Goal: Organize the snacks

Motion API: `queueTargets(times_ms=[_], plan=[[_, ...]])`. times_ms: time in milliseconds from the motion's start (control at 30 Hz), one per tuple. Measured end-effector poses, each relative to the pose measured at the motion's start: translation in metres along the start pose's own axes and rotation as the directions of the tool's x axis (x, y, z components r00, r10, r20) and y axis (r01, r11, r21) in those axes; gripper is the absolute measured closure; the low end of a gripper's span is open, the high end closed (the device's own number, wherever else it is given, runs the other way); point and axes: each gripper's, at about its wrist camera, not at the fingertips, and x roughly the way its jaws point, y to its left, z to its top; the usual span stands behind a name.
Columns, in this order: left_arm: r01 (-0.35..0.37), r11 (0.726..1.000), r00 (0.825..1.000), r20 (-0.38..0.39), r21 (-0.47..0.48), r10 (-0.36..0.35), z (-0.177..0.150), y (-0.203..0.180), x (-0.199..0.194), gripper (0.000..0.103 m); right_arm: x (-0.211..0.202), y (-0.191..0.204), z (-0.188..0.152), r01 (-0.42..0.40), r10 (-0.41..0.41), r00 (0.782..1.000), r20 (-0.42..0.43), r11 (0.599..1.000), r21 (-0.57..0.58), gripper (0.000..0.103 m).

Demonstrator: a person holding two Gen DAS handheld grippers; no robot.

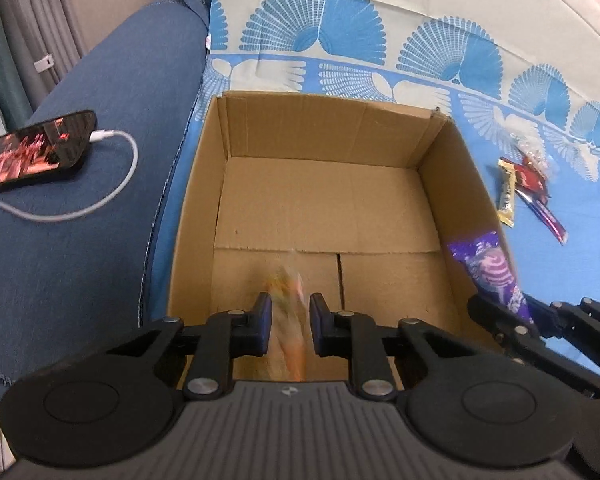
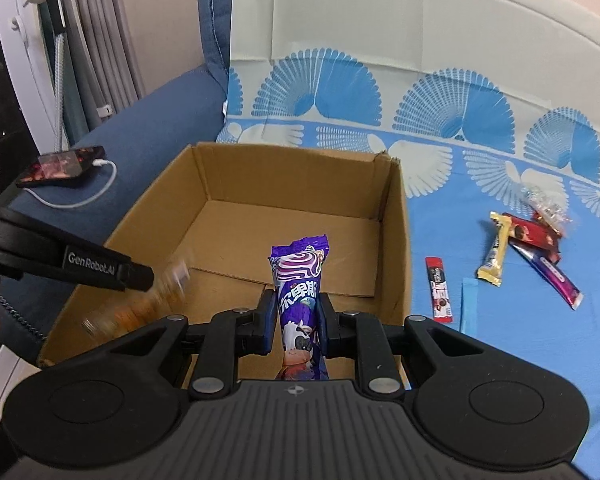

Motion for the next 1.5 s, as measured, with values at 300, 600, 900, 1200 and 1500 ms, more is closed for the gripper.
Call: queueTargets(times_ms=[300,600,900,1200,1500], plan=[[-0.055,0.998,0.998,-0.034,-0.044,0.053,0.008,0.006,0.022,0.000,0.025,0.003,0.002,-0.001,0.000,0.999,-0.033,1.000,-0.016,0.018],[-0.063,0.997,0.998,-0.023,-0.037,0.062,-0.007,0.006,-0.001,0.000,-0.013,0.005,-0.008,0.019,-0.019,1.000,-0.017,0.999,-0.033,0.017],[-0.064,0.997,0.998,0.013,-0.050,0.065,-0.059,0.001,-0.059,0.000,-0.085,0.013,-0.031,0.044,-0.047,0.995,0.089,0.998,0.034,0.012],[-0.093,0.994,0.989,0.108,-0.059,0.099,-0.095,-0.008,-0.116,0.000,-0.132,0.022,-0.046,0.034,-0.034,0.986,0.161,0.999,0.000,0.009],[-0.108,0.992,0.982,0.151,-0.064,0.116,-0.114,-0.015,-0.140,0.000,-0.162,0.019,-0.060,0.036,-0.039,0.976,0.214,0.999,0.016,0.009]])
